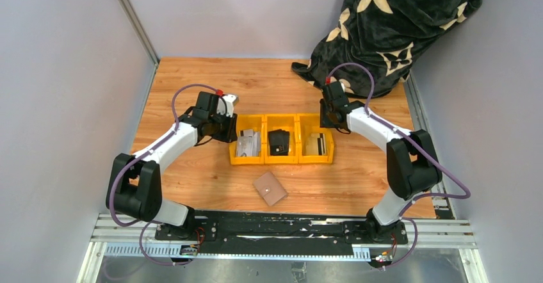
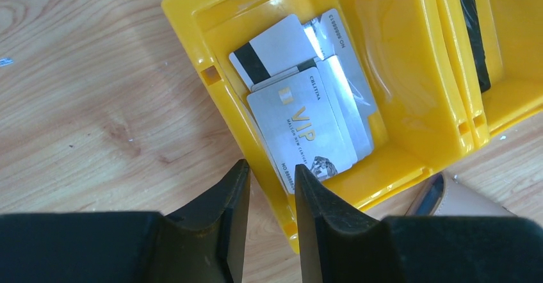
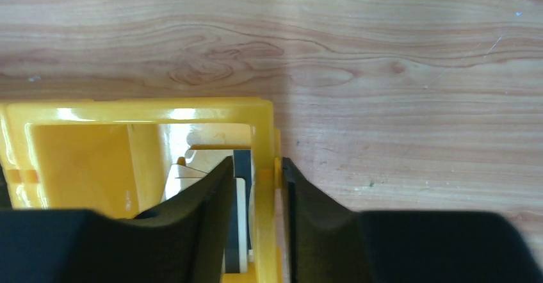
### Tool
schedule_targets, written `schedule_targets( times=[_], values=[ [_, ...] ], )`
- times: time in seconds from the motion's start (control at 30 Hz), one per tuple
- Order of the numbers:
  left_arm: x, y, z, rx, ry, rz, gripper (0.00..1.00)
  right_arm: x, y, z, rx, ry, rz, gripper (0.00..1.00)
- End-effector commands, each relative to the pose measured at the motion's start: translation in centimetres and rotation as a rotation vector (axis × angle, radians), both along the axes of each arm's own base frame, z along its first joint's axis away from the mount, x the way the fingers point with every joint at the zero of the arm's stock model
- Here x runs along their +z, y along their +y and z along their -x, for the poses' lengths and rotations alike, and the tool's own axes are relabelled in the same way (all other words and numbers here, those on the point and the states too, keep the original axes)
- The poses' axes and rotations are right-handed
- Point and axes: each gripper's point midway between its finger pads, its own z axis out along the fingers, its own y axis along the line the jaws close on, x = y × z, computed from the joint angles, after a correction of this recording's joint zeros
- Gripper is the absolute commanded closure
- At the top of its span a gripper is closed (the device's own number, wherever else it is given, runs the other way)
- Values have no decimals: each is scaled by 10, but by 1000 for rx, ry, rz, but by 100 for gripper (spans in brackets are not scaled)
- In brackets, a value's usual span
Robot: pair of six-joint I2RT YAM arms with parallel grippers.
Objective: Take the credit cards out of the card holder
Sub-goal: Move the storage box to the center of the board, then pick up the card holder from the corner of the board.
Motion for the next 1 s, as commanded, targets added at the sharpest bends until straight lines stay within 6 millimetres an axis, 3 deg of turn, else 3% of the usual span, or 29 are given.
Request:
schedule_targets(
  times=[0.0,0.1,0.2,0.37,0.43,0.47,0.5,0.6,0.77,0.87,0.97],
  values=[
    [17,-19,-1,-85,-53,80,67,18,1,-11,-1,-38,-7,58],
    [20,-25,1,-111,-50,105,66,27,0,-16,-4,-63,-12,47],
    [29,-24,-10,-98,-92,95,65,41,4,-20,12,-96,-32,40],
    [46,-26,-22,-78,-126,104,62,61,6,-22,26,-141,-52,34],
    [52,-28,-16,-89,-108,120,49,72,6,-18,32,-150,-61,30],
    [56,-28,-12,-98,-108,124,35,78,9,-12,43,-146,-81,26],
    [57,-28,-6,-110,-102,123,28,85,14,-5,63,-153,-107,23],
    [75,-23,8,-142,-126,121,2,104,38,29,143,-194,-157,16],
    [112,-7,21,-147,-183,145,0,105,109,120,427,-204,-240,15],
    [134,6,24,-132,-224,164,0,85,152,182,644,-101,-305,14],
    [152,20,26,-110,-267,142,0,58,168,216,723,-29,-315,12]
  ],
)
